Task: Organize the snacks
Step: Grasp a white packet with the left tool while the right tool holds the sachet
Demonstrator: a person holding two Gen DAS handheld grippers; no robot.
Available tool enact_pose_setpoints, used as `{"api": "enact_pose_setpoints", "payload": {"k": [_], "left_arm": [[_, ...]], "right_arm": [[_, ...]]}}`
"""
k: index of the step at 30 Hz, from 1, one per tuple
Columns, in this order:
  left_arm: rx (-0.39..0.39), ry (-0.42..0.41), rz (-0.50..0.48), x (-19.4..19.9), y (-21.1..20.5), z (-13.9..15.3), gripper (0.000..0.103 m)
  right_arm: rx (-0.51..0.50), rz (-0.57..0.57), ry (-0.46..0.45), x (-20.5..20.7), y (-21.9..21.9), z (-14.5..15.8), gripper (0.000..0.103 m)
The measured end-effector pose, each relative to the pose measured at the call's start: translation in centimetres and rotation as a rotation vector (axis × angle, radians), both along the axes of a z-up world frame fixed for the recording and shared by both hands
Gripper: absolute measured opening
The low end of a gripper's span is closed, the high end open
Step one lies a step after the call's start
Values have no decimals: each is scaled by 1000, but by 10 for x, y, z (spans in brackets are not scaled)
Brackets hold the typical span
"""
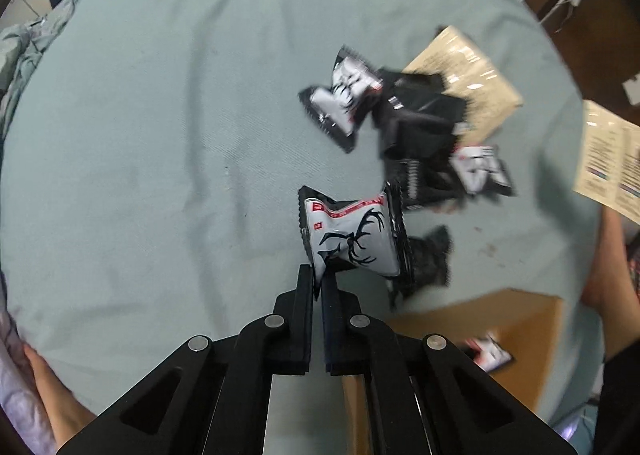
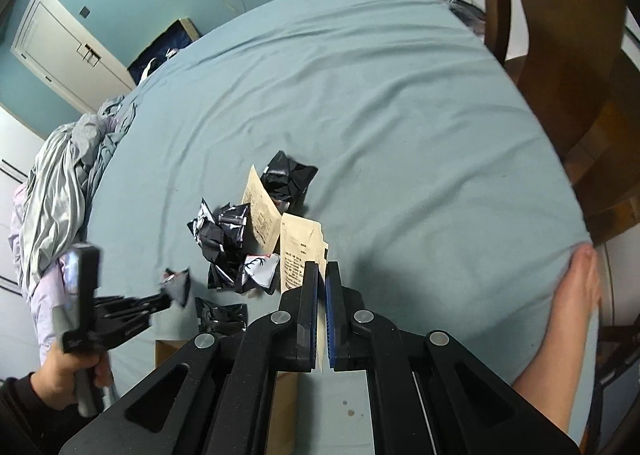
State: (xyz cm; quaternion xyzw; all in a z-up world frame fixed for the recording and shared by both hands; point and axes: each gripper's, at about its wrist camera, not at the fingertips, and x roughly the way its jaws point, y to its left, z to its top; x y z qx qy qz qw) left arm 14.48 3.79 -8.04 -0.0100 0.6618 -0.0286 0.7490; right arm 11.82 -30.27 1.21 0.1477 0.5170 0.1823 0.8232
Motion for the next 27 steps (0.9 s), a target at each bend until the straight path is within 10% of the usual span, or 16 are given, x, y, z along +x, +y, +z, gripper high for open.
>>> {"api": "enact_pose_setpoints", "payload": {"k": [9, 17, 21, 27], "left_arm": [[-44, -83, -31, -45, -4, 66, 8], [-27, -67, 14, -37, 11, 41, 30], [-21, -31, 15, -18, 10, 18, 78], [64, 63, 28, 3, 12, -31, 77]], "right_arm": [[-55, 56, -30, -34, 15, 31, 1], [-112, 173, -66, -45, 37, 28, 1], [-83, 178, -10, -33, 36, 10, 1], [-43, 191, 37, -13, 38, -8, 1]]}}
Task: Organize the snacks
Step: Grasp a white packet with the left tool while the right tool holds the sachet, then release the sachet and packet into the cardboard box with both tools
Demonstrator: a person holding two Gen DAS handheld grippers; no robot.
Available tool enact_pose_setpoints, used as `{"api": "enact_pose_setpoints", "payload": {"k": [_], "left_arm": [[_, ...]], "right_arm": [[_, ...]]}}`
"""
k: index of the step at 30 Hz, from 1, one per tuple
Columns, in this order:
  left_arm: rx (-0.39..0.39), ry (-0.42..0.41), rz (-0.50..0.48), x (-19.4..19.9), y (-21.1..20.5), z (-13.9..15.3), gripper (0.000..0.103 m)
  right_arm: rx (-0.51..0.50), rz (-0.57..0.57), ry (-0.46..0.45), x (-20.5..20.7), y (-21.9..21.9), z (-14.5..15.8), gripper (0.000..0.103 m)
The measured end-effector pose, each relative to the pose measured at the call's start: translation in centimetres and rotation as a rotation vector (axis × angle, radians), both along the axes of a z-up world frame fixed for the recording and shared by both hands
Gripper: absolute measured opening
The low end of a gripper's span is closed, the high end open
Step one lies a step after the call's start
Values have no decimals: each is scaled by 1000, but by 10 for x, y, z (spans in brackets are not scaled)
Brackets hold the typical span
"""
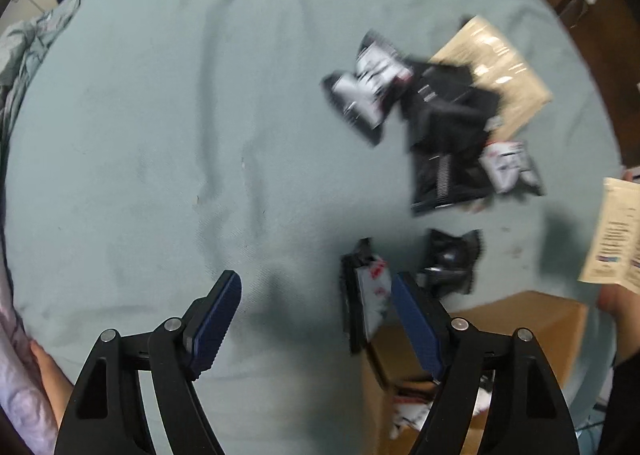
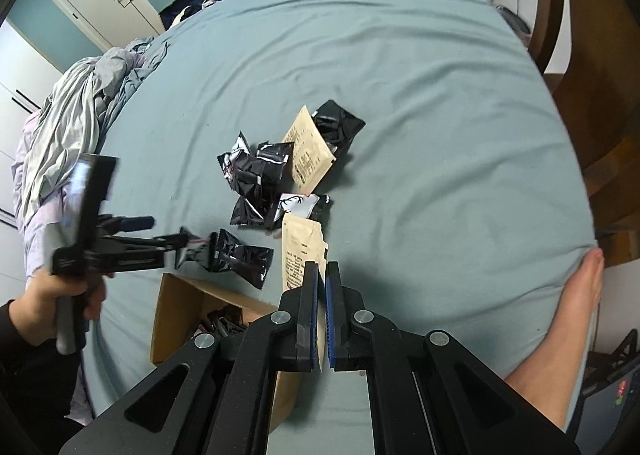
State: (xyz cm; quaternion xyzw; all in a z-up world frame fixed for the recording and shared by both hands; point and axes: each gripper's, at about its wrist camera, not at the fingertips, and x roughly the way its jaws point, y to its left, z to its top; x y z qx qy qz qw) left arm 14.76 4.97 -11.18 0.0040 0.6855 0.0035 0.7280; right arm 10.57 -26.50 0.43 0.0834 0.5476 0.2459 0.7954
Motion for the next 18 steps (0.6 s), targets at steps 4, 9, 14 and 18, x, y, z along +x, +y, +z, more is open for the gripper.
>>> {"api": "enact_pose_setpoints", "payload": {"k": [4, 9, 14, 18], "left_arm": [[-82, 56, 44, 5, 5, -22, 57], [-67, 81, -3, 3, -6, -31, 28], [-44, 5, -21, -7, -9, 4, 27], [16, -91, -68, -23, -6, 46, 27]], "right_arm": [[25, -4, 13, 9, 0, -6, 1], [31, -24, 15, 11, -2, -7, 1], [13, -33, -4, 1, -6, 2, 1], [-1, -60, -13, -5, -12, 12, 1]]}}
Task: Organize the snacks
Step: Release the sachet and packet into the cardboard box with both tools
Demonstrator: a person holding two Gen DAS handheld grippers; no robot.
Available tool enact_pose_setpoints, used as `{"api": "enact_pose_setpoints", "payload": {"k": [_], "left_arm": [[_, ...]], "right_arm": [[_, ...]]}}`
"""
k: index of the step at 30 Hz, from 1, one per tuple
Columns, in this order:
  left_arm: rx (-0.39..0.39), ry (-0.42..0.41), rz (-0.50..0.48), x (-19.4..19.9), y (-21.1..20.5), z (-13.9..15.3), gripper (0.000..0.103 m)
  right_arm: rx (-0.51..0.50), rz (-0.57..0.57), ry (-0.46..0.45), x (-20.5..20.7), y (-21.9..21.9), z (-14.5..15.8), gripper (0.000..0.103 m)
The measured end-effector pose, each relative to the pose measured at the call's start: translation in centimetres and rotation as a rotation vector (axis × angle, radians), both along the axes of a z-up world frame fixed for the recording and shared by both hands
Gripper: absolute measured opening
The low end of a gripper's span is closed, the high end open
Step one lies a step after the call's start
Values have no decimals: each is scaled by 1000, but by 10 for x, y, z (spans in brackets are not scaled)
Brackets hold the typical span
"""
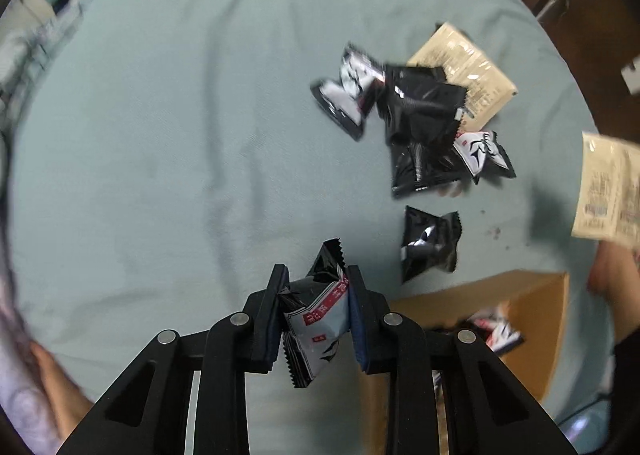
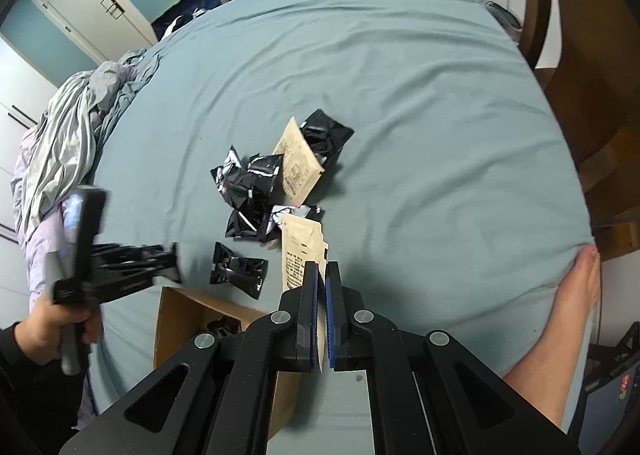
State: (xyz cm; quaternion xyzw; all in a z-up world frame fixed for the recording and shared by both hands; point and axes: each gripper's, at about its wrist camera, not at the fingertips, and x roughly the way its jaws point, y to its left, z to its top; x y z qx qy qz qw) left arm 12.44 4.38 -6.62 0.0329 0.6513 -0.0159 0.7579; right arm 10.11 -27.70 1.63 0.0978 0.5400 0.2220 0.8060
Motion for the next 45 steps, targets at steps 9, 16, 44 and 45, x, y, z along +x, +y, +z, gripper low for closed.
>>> {"api": "enact_pose_setpoints", "payload": {"k": [9, 16, 44, 45], "left_arm": [[-141, 4, -72, -70, -21, 68, 28], [-192, -40, -181, -110, -58, 93, 37], [-171, -96, -40, -110, -6, 102, 82], [-169, -94, -45, -111, -7, 101, 82]], "right_arm": [[0, -5, -49, -26, -8, 33, 1], [-95, 81, -96, -60, 14, 53, 1], [-241, 312, 112, -58, 95, 47, 3], [-242, 303, 123, -56, 94, 45, 5]]}}
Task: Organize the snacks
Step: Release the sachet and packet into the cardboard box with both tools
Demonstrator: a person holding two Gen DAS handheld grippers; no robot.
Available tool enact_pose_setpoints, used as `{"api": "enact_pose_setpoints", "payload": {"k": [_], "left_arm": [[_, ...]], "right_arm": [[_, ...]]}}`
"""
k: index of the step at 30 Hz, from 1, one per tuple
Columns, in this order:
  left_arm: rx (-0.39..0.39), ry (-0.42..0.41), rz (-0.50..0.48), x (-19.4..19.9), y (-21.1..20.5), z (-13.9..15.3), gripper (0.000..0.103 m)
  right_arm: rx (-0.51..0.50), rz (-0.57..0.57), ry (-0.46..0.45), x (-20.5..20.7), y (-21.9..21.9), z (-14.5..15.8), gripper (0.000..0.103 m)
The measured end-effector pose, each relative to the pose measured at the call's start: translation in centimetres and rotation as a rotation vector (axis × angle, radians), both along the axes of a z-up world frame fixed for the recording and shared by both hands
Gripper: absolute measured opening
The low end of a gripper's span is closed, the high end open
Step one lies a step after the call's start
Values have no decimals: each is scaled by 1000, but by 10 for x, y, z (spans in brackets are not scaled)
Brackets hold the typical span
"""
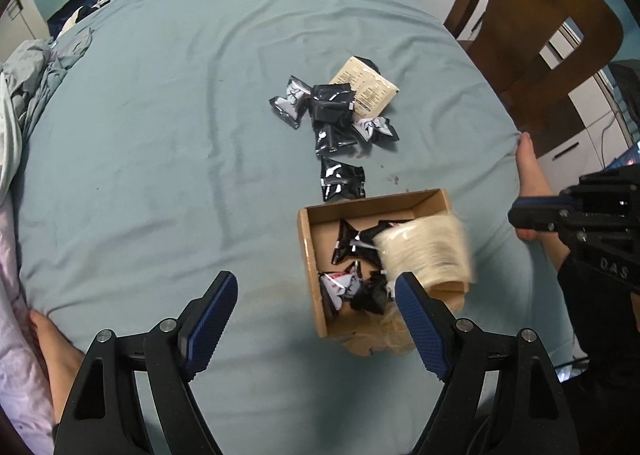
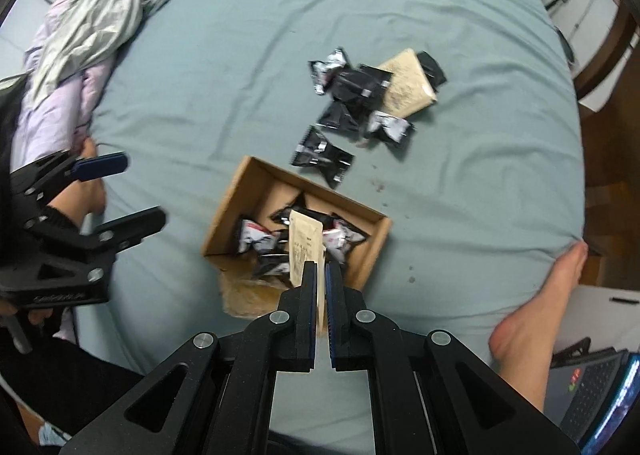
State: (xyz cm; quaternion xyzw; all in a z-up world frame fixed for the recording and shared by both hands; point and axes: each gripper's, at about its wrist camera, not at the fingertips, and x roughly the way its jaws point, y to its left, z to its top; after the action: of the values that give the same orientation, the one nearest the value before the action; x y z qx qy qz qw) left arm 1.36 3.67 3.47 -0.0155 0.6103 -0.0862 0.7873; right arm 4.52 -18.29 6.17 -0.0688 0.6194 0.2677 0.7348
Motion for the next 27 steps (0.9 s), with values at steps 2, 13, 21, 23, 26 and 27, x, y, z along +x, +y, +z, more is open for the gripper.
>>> {"api": "enact_pose_setpoints", "payload": {"k": [2, 13, 21, 23, 26, 27], "left_arm": [[8, 5, -9, 0, -1, -1, 82], [16, 11, -9, 0, -2, -3, 82], [10, 20, -3, 2, -2, -5, 82], [9, 26, -2, 2, -3, -6, 82], [15, 36, -4, 4, -6, -10, 82], [17, 40, -5, 4, -6, -11, 82]], "right_arm": [[7, -13, 25, 2, 0, -3, 17], [-22, -97, 58, 4, -9, -13, 52], [-41, -142, 97, 11, -12, -30, 52], [-38, -136, 109, 13, -12, -35, 53], [-26, -128, 128, 17, -11, -41, 59], [-20, -129, 133, 19, -11, -43, 60]]}}
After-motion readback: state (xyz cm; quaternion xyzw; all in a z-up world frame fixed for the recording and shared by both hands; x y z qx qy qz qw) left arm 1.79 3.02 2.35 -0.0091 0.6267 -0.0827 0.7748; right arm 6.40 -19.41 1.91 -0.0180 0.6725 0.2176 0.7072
